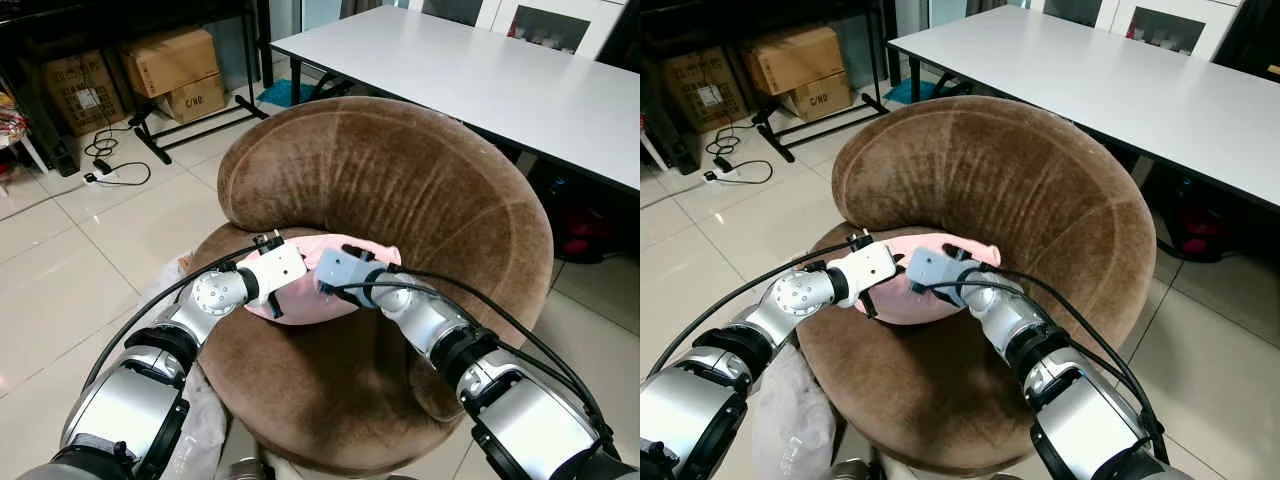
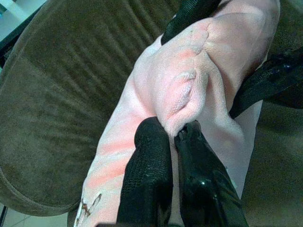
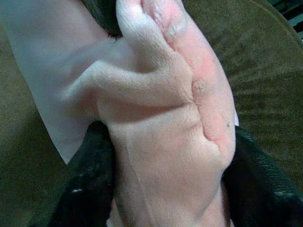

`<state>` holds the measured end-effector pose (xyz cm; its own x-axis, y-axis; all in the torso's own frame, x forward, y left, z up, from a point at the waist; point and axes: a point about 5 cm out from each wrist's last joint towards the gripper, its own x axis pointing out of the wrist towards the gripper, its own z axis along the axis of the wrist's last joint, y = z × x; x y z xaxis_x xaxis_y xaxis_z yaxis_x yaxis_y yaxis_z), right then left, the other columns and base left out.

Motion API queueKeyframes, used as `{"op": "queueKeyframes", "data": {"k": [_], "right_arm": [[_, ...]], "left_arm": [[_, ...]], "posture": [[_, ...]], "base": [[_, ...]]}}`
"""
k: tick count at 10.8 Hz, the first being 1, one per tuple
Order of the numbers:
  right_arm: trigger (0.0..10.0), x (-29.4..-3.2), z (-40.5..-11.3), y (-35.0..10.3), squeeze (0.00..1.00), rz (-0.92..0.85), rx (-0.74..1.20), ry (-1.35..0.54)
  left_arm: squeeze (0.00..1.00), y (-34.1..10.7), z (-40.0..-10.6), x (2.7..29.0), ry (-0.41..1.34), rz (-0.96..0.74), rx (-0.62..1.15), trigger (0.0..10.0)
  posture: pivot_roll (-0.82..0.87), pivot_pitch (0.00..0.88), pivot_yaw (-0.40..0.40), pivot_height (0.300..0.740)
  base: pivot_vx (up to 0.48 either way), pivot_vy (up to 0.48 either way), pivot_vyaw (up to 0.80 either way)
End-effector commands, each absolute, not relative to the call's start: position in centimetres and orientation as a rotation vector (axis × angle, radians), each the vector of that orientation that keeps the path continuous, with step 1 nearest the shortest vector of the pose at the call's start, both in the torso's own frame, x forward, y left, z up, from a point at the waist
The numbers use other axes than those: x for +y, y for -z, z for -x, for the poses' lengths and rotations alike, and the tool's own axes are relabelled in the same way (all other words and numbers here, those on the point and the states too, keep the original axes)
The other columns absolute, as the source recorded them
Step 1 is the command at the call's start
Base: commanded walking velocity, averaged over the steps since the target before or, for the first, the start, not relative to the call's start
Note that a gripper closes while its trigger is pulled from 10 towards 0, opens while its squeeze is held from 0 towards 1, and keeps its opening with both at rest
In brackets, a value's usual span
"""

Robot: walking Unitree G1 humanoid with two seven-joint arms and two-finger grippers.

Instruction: Move the pillow to the sofa from floor

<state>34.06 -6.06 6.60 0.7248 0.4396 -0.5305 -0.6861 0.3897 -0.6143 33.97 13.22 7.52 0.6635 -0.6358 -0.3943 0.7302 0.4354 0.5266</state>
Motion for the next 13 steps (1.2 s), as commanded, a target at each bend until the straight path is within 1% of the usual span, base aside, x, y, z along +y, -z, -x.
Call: {"op": "queueKeyframes", "data": {"k": [1, 6, 7, 8, 9, 10, 13], "right_arm": [[0.0, -5.61, -34.41, -7.32, 0.00, 0.919, 0.273, -0.737], [0.0, -5.64, -34.42, -7.25, 0.00, 0.904, 0.275, -0.743], [0.0, -5.74, -34.43, -7.22, 0.00, 0.905, 0.276, -0.742], [0.0, -5.83, -34.47, -7.25, 0.00, 0.907, 0.275, -0.741], [0.0, -5.85, -34.50, -7.29, 0.00, 0.908, 0.273, -0.740], [0.0, -5.89, -34.51, -7.27, 0.00, 0.912, 0.272, -0.742], [0.0, -5.81, -34.34, -7.07, 0.00, 0.903, 0.270, -0.746]], "left_arm": [[0.00, -7.65, -33.99, 12.98, 0.863, -0.723, 0.137, 0.0], [0.00, -7.61, -34.02, 13.05, 0.865, -0.731, 0.147, 0.0], [0.00, -7.56, -34.17, 13.20, 0.832, -0.728, 0.160, 0.0], [0.00, -7.39, -34.29, 13.36, 0.809, -0.709, 0.191, 4.2], [0.00, -7.28, -34.28, 13.42, 0.807, -0.694, 0.208, 10.0], [1.00, -7.11, -34.09, 13.51, 0.828, -0.689, 0.216, 10.0], [1.00, -6.78, -33.67, 13.64, 0.856, -0.645, 0.228, 10.0]], "posture": [[-0.06, 0.000, -0.018, 0.740], [-0.06, 0.000, -0.012, 0.740], [-0.06, 0.000, -0.017, 0.740], [-0.06, 0.000, -0.020, 0.740], [-0.06, 0.000, -0.020, 0.740], [-0.05, 0.000, -0.024, 0.740], [-0.04, 0.000, -0.025, 0.740]], "base": [[0.000, 0.000, 0.00], [0.000, 0.000, 0.00], [0.000, 0.000, 0.00], [0.000, 0.000, 0.00], [0.000, 0.000, 0.00], [0.000, 0.000, 0.00], [0.000, 0.000, 0.00]]}}
